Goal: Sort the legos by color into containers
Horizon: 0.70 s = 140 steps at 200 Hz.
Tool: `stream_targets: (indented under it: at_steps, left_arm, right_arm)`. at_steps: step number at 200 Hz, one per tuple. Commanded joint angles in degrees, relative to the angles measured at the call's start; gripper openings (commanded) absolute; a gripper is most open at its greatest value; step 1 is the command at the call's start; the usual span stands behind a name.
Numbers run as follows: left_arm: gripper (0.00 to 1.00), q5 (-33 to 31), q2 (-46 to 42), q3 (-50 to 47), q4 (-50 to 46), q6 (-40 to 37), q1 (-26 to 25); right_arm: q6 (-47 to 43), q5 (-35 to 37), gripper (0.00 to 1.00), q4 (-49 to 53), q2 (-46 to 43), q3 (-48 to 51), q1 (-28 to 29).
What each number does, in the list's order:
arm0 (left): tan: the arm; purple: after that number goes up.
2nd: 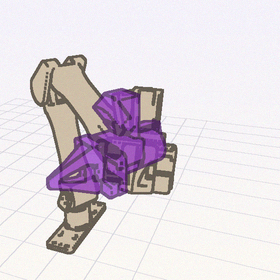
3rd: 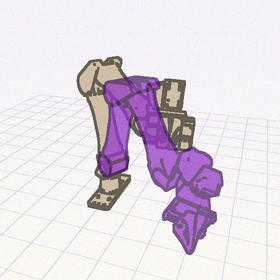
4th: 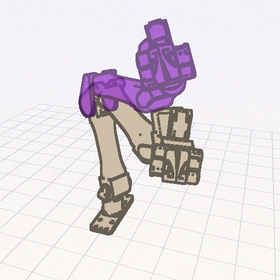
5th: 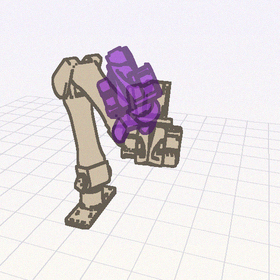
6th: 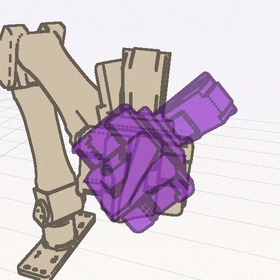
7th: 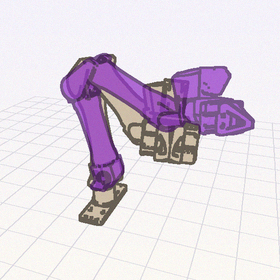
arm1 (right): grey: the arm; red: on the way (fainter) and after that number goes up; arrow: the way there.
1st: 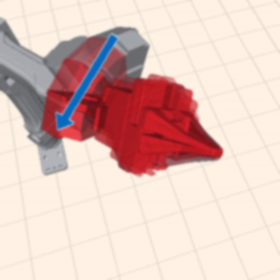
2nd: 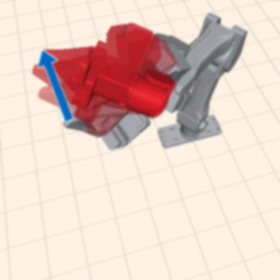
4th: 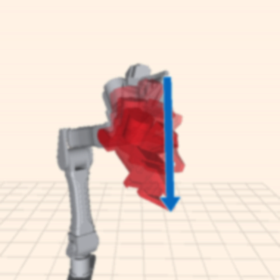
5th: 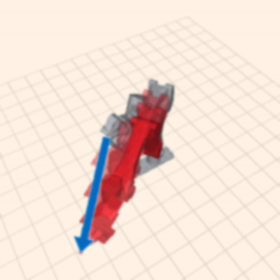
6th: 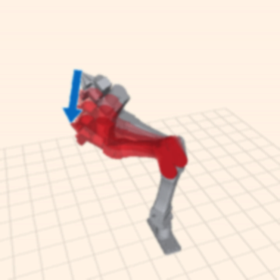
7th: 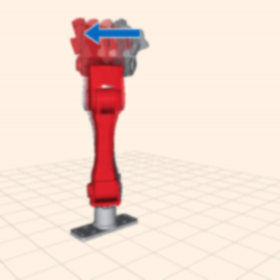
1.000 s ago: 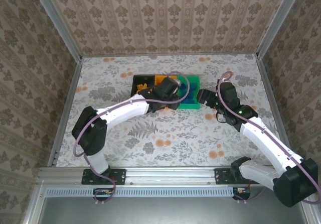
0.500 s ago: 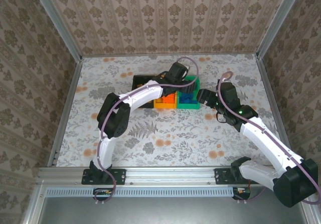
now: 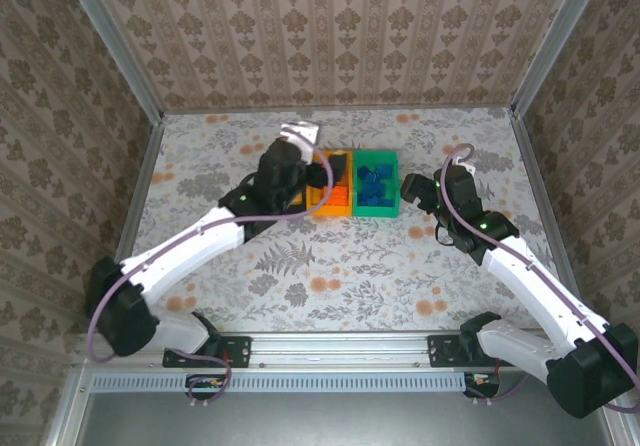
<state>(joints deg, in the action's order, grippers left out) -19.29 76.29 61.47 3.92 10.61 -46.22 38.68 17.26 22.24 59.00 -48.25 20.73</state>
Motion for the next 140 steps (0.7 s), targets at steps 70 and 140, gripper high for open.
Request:
stream_targets:
  at_steps: [70, 140]
  left_arm:
    - [1.00, -9.04, -5.57, -22.06, 6.66, -8.47, 38.90]
    - [1.00, -1.80, 9.94, -35.88, 41.10, -13.61, 39.98]
  right_arm:
    - [-2.50, 3.26, 1.00, -6.59, 3.26, 3.67, -0.77]
    - [-8.61, 3.74, 1.00, -9.33, 3.77, 3.34, -3.45]
